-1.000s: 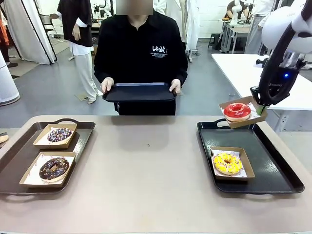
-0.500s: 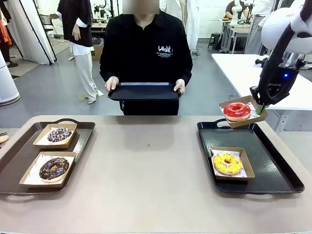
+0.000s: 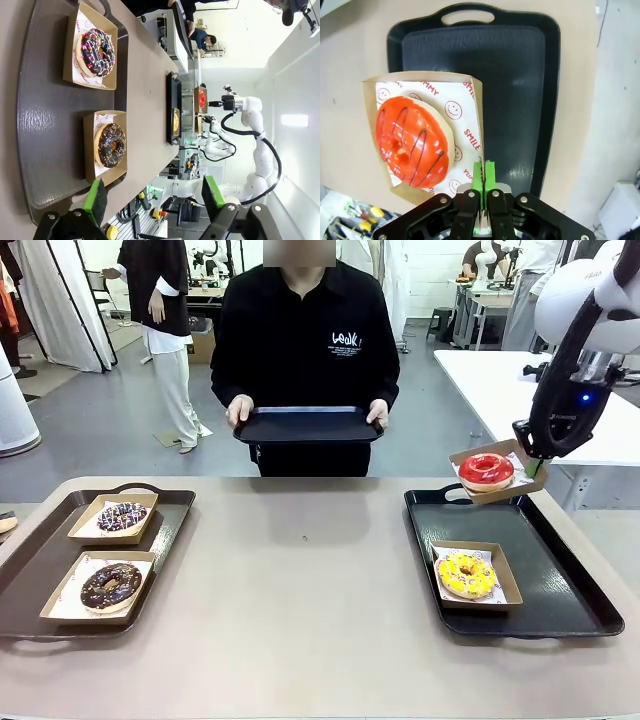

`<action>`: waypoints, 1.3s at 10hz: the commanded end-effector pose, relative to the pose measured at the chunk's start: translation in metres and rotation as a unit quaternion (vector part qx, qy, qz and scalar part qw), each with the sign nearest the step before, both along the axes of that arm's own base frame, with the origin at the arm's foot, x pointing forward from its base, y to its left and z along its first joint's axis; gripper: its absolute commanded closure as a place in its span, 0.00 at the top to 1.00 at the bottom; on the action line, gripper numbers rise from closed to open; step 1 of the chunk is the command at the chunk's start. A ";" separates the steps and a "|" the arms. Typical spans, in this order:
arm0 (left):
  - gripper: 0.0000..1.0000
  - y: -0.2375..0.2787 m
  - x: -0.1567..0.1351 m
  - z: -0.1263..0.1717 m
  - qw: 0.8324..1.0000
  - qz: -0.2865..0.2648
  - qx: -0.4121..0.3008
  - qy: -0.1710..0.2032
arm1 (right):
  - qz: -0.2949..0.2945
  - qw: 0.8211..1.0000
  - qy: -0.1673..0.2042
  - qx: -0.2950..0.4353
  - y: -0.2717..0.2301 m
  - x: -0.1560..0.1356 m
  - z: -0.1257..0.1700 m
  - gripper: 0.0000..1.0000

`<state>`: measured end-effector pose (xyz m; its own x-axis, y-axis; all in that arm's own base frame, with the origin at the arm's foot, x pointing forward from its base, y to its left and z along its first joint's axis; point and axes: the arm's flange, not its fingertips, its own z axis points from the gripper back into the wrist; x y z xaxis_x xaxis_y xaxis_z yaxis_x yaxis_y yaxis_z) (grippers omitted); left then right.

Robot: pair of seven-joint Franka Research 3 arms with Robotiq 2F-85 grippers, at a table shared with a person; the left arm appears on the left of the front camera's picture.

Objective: Individually package the donuts and arrange them on the tray.
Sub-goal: Place the picked Paper togo box on the Handle tray.

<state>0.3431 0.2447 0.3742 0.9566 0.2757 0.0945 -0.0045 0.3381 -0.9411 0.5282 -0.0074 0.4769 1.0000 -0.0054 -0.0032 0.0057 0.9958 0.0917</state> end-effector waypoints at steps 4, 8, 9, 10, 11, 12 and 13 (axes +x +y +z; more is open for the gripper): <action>1.00 -0.002 -0.004 0.001 1.000 0.001 0.004 -0.002 | -0.029 0.999 0.018 0.033 -0.027 0.037 -0.047 0.02; 1.00 -0.002 -0.004 0.001 1.000 0.001 0.004 -0.002 | -0.024 0.998 0.042 0.046 -0.029 0.058 -0.077 0.02; 1.00 -0.002 -0.004 0.001 1.000 0.001 0.004 -0.002 | -0.026 0.997 0.045 0.049 -0.031 0.063 -0.085 0.02; 1.00 -0.002 -0.004 0.001 1.000 0.001 0.004 -0.002 | -0.026 0.997 0.049 0.054 -0.033 0.069 -0.094 0.02; 1.00 -0.002 -0.004 0.001 1.000 0.001 0.004 -0.002 | -0.025 0.997 0.053 0.055 -0.034 0.072 -0.100 0.02; 1.00 -0.002 -0.004 0.001 1.000 0.001 0.004 -0.002 | -0.029 0.997 0.052 0.057 -0.034 0.073 -0.105 0.02; 1.00 -0.002 -0.004 0.001 1.000 0.001 0.004 -0.002 | -0.035 0.997 0.048 0.058 -0.033 0.073 -0.109 0.02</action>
<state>0.3431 0.2446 0.3743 0.9566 0.2757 0.0946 -0.0044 0.3381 -0.9411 0.5954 -0.0397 0.3674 0.9898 -0.0797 -0.1184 0.0979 0.9828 0.1564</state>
